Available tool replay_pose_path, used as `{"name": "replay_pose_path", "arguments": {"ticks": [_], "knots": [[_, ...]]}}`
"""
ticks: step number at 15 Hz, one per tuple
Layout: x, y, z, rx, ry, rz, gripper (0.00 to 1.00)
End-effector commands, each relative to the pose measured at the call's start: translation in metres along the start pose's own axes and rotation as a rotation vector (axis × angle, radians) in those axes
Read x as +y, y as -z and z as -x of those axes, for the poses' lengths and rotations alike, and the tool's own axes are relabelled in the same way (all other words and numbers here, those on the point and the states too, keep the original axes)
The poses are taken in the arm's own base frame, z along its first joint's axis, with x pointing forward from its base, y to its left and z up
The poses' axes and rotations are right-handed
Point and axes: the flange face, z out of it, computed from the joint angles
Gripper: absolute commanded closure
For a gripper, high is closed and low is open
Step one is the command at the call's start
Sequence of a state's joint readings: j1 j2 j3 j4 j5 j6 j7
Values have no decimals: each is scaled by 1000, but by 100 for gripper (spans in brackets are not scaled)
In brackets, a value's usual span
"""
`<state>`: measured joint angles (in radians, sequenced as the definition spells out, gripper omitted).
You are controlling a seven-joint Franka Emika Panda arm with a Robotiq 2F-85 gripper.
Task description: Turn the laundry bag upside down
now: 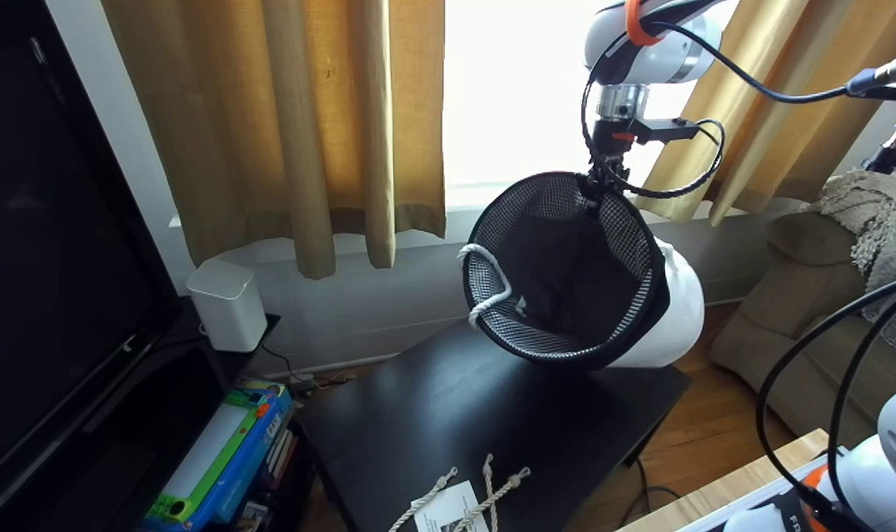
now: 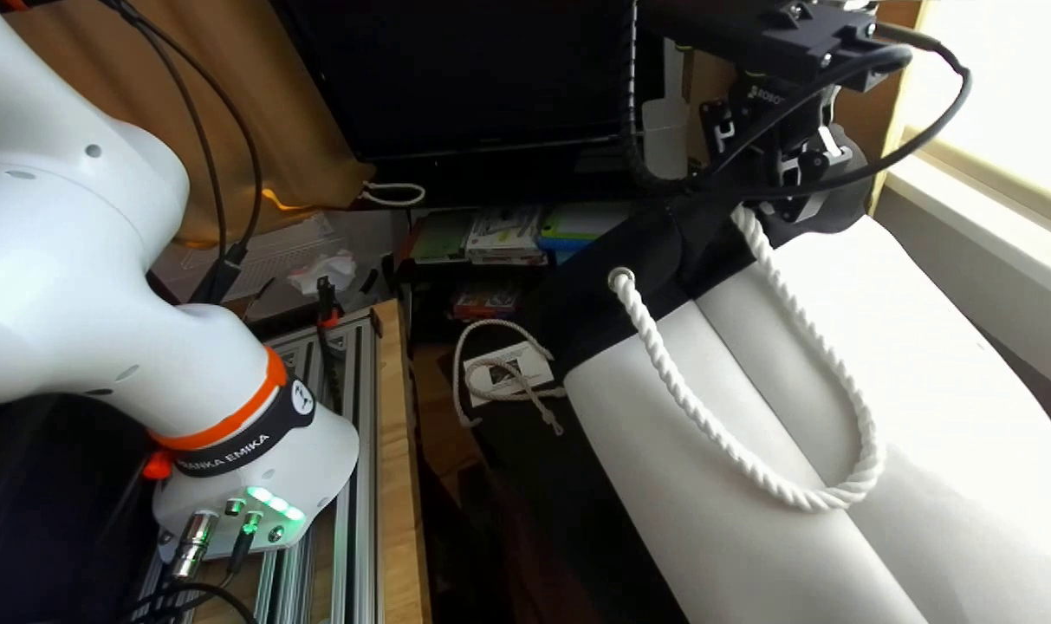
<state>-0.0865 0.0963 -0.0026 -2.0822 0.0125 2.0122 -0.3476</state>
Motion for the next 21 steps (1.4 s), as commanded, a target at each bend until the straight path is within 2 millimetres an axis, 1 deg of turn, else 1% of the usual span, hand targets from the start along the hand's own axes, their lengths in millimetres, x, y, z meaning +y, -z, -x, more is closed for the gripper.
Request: {"name": "replay_pose_path", "arguments": {"ticks": [1,4,6,8,10,14,15,16,18,20,21], "knots": [[-22,-5,11,-69,-5,72,99],[-33,-29,10,-127,-4,81,99],[-36,-46,11,-153,-16,83,99],[-40,-59,11,-172,-21,64,99],[-44,-67,8,-176,-13,47,99],[-57,-74,3,-174,9,1,99],[-60,-75,1,-172,9,-15,93],[-63,-77,0,-170,6,-30,71],[-67,-80,-1,-170,-3,-54,66],[-70,-84,-2,-171,-8,-79,51],[-71,-87,-3,-171,-9,-93,42]]}}
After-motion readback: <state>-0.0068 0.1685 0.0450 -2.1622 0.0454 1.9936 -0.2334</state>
